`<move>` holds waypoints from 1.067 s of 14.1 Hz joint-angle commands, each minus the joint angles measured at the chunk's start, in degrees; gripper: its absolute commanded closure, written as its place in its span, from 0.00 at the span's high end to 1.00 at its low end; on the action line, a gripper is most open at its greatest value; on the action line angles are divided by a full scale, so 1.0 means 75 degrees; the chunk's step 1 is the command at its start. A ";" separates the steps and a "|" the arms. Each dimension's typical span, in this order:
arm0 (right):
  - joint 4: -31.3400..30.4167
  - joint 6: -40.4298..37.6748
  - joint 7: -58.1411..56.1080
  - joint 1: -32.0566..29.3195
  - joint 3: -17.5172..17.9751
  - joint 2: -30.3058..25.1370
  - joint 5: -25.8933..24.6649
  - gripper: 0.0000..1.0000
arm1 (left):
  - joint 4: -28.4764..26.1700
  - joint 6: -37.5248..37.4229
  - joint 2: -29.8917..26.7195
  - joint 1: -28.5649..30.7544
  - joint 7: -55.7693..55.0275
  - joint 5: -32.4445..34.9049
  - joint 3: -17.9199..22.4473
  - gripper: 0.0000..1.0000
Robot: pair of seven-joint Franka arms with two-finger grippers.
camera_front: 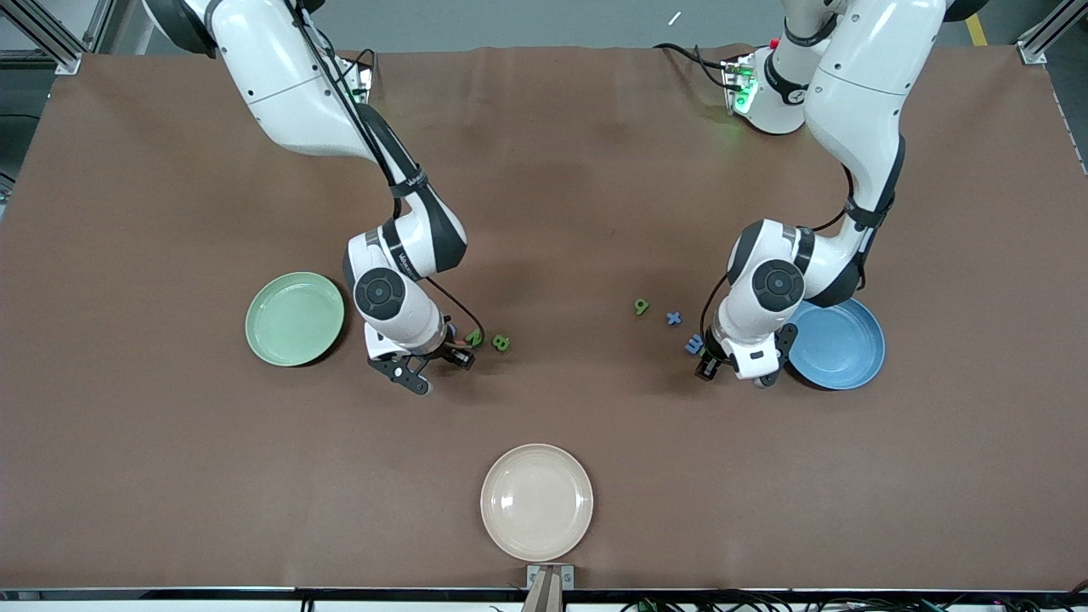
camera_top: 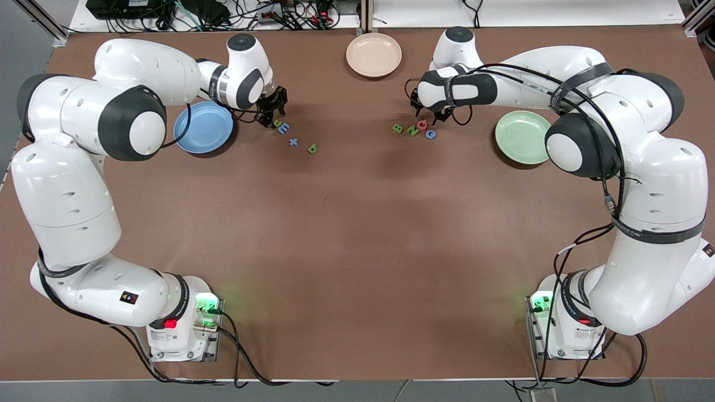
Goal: Sort upper and lower case letters into plates
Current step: 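Grasp green n with the left gripper while the right gripper grasps pink o, then drop n in blue plate with the left gripper while the right gripper drops o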
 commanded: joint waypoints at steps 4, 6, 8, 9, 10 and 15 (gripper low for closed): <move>0.0067 0.0013 0.0193 0.0196 -0.0106 0.0077 0.0008 0.63 | 0.0109 0.0126 0.0145 -0.0048 -0.0112 0.0181 0.0018 0.50; 0.0067 0.0013 0.0193 0.0196 -0.0117 0.0100 -0.0015 0.61 | 0.0121 0.0126 0.0145 -0.0048 -0.0089 0.0181 0.0018 0.42; 0.0067 0.0013 0.0193 0.0196 -0.0117 0.0123 -0.0016 0.59 | 0.0167 0.0091 0.0099 -0.0013 -0.0101 0.0181 0.0018 0.31; 0.0055 0.0001 0.0193 0.0196 -0.0117 0.0124 -0.0016 0.58 | 0.0179 0.0067 0.0064 0.0010 -0.0112 0.0170 0.0018 0.27; 0.0055 0.0001 0.0193 0.0196 -0.0117 0.0147 -0.0016 0.57 | 0.0203 0.0044 -0.0006 0.0057 -0.0101 0.0181 0.0006 0.26; 0.0055 -0.0022 0.0216 0.0219 -0.0117 0.0170 -0.0027 0.43 | 0.0203 -0.1159 -0.0883 0.0267 0.0657 0.0181 0.0029 0.26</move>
